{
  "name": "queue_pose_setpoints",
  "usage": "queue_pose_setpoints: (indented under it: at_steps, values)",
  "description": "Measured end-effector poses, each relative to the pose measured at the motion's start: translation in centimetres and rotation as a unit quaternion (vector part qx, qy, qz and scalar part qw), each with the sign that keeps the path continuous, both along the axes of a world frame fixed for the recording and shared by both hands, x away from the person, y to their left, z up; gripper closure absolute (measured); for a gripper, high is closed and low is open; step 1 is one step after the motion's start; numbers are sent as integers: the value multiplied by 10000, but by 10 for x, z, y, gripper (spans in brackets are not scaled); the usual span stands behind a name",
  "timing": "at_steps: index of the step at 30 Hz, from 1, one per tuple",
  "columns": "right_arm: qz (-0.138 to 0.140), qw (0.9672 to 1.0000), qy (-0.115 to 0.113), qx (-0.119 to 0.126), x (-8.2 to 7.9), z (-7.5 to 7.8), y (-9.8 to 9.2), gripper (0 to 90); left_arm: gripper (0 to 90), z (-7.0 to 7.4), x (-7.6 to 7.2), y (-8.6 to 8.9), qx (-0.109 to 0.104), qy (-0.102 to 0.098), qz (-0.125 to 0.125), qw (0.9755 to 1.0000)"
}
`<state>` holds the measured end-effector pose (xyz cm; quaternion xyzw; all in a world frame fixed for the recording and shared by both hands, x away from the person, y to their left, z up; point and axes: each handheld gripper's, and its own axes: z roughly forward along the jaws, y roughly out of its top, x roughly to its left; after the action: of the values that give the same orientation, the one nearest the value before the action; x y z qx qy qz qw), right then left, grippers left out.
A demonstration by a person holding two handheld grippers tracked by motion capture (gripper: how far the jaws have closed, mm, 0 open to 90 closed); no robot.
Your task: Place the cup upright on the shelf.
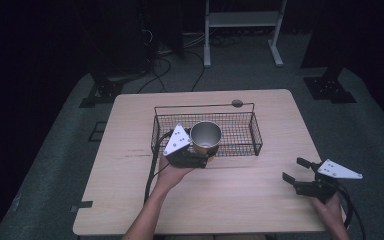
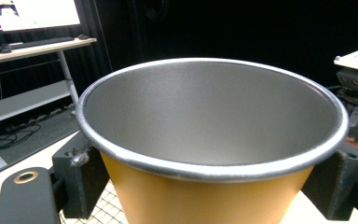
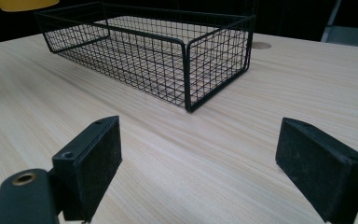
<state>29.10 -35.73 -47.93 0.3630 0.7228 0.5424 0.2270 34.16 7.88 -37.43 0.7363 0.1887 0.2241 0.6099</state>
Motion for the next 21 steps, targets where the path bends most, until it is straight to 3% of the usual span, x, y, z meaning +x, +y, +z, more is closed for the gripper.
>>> queue_pose_setpoints:
  at_steps: [14,21]
  values:
    - [13,10000,-8,-4,0,0,0,133,142,10,14,-6,80,-37,-11,10000]
    - [13,10000,-5,11,0,0,0,133,142,14,26,-6,70,37,16,10000]
